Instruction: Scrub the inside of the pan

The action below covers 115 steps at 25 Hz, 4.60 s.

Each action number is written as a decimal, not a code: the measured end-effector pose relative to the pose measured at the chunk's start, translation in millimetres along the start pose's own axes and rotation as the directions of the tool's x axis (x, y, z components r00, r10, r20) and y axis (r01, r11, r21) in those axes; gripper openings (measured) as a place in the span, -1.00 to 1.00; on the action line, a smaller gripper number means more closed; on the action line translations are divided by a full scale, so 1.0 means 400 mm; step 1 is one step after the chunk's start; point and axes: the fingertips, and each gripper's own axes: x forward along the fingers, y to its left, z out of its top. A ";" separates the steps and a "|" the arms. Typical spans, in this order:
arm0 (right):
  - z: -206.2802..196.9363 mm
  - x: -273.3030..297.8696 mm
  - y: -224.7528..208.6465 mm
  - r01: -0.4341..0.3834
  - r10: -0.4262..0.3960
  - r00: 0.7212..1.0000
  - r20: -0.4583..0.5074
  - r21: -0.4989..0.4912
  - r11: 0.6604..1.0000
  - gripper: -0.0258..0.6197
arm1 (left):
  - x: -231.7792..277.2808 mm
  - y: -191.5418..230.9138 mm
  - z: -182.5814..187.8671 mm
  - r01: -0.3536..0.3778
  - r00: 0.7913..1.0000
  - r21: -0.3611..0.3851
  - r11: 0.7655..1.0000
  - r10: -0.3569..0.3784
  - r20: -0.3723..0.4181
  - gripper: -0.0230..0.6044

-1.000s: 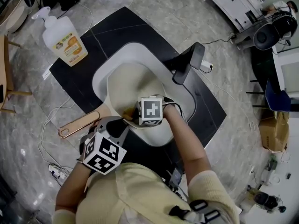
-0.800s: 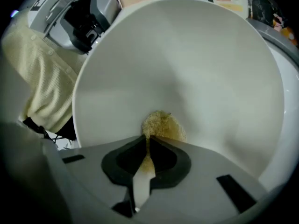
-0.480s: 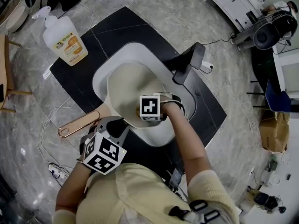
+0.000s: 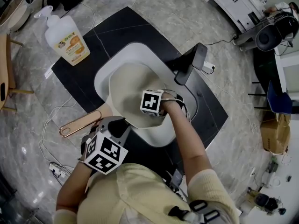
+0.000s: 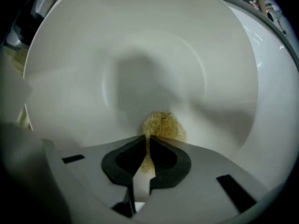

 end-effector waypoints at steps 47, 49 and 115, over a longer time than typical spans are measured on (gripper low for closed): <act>0.176 -0.079 -0.054 -0.030 -0.126 0.890 0.438 0.332 0.943 -0.80 | -0.001 0.000 -0.004 0.012 1.000 0.002 1.000 -0.012 0.008 -0.63; 0.188 -0.088 -0.035 -0.054 -0.097 0.884 0.457 0.307 0.950 -0.80 | 0.000 0.000 -0.005 0.013 1.000 0.005 1.000 -0.013 0.008 -0.63; 0.170 -0.524 0.303 -0.360 0.012 0.389 0.921 0.139 0.923 -0.80 | -0.183 -0.002 0.057 -0.007 0.965 -0.051 0.999 0.020 0.261 -0.63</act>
